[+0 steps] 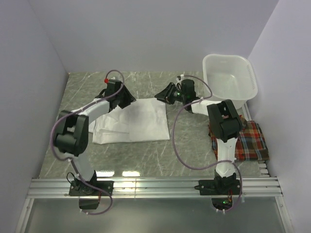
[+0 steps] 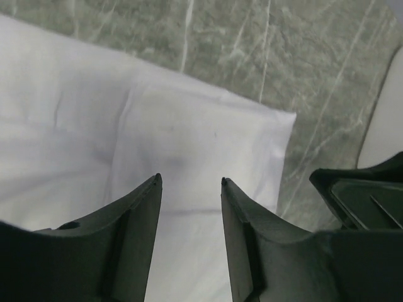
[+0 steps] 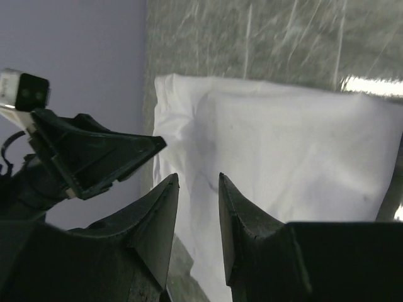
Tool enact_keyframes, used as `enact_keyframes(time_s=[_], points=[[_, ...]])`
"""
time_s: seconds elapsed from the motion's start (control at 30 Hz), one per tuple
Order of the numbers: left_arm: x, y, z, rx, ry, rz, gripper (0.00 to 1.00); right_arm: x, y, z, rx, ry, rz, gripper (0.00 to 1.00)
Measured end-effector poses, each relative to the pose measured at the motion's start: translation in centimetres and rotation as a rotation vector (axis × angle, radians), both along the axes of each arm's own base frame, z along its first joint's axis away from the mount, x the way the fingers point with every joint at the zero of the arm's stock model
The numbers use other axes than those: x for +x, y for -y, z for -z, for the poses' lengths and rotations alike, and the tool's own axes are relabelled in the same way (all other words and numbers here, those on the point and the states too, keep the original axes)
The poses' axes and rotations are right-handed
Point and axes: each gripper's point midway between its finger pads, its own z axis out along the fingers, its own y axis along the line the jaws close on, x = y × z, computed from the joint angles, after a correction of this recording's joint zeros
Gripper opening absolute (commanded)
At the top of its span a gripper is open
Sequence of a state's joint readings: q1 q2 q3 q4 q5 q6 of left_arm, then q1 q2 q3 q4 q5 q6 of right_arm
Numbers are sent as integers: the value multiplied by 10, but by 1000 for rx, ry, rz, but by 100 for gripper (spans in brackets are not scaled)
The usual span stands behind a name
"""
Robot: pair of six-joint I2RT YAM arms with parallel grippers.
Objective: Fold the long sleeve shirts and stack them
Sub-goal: Fold the shirt
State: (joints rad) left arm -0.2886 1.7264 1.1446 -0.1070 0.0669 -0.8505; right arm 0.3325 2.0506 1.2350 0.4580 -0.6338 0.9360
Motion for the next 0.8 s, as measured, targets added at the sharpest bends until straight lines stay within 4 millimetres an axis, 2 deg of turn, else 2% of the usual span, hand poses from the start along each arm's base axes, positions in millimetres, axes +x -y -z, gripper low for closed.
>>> enact_keyframes(time_s=[0.1, 0.2, 0.33, 0.43, 0.6, 0.7, 0.8], points=[[27, 8, 24, -9, -31, 11, 47, 21, -6, 5, 27, -12, 38, 40], [45, 16, 48, -12, -65, 24, 46, 41, -13, 11, 47, -15, 67, 40], [52, 19, 76, -27, -104, 29, 45, 58, -21, 24, 64, -43, 103, 40], [57, 17, 74, -47, -86, 33, 45, 66, -24, 42, 65, -87, 136, 40], [59, 13, 77, -108, -66, 18, 45, 67, -18, 73, 34, -173, 204, 40], [59, 12, 77, -130, -61, 15, 44, 65, -12, 83, 40, -197, 240, 40], [58, 10, 77, -142, -55, 11, 44, 63, -7, 84, 78, -200, 266, 40]])
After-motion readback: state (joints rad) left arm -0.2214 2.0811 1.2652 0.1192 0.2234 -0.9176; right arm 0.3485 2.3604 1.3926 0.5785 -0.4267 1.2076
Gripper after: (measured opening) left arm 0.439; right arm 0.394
